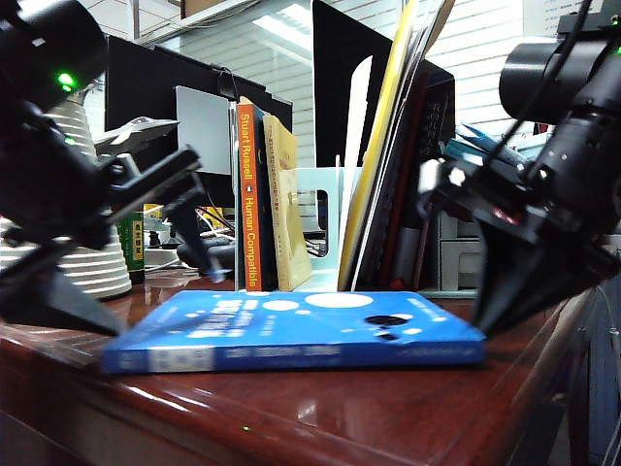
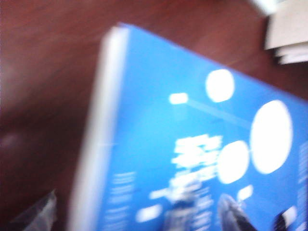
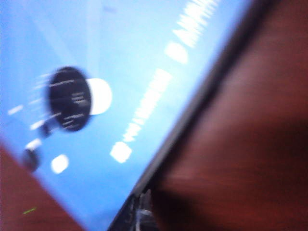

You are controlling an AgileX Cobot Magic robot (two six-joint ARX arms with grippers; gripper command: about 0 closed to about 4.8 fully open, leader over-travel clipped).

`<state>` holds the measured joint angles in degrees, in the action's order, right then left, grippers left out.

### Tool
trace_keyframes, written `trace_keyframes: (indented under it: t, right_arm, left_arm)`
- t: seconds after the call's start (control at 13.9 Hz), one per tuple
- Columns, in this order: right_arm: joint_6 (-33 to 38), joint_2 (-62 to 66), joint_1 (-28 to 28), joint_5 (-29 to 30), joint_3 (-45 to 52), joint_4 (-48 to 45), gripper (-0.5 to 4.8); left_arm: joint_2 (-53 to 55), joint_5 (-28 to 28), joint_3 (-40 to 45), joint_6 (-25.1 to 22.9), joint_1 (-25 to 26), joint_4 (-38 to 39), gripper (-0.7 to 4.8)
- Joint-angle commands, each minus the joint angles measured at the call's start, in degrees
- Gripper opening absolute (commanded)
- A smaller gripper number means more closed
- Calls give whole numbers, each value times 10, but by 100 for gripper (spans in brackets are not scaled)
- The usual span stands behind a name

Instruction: Pick up the blue book and put it on the bookshelf.

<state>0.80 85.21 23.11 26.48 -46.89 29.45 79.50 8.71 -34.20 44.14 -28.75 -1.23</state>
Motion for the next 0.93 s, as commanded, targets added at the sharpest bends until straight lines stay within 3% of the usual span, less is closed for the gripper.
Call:
trace_keyframes:
  t: [0.07, 0.29, 0.57, 0.72, 0.86, 0.93]
  right_arm:
    - [1, -2, 4, 66, -2, -11, -1]
    - [1, -2, 5, 100, -2, -12, -1]
    - [3, -3, 5, 111, -2, -12, -1]
    - [3, -10, 5, 5, -3, -14, -1]
    - [3, -32, 3, -137, -11, -19, -1]
    - [3, -47, 3, -178, -13, -39, -1]
  left_arm:
    - [11, 17, 3, -2, 0, -36, 479]
    - [14, 20, -1, -2, 0, -121, 479]
    - [55, 22, -76, -43, 2, -130, 479]
    - [54, -6, -98, -58, 2, -119, 479]
    - [49, -43, -112, -63, 3, -54, 479]
    - [43, -57, -113, -66, 4, -21, 479]
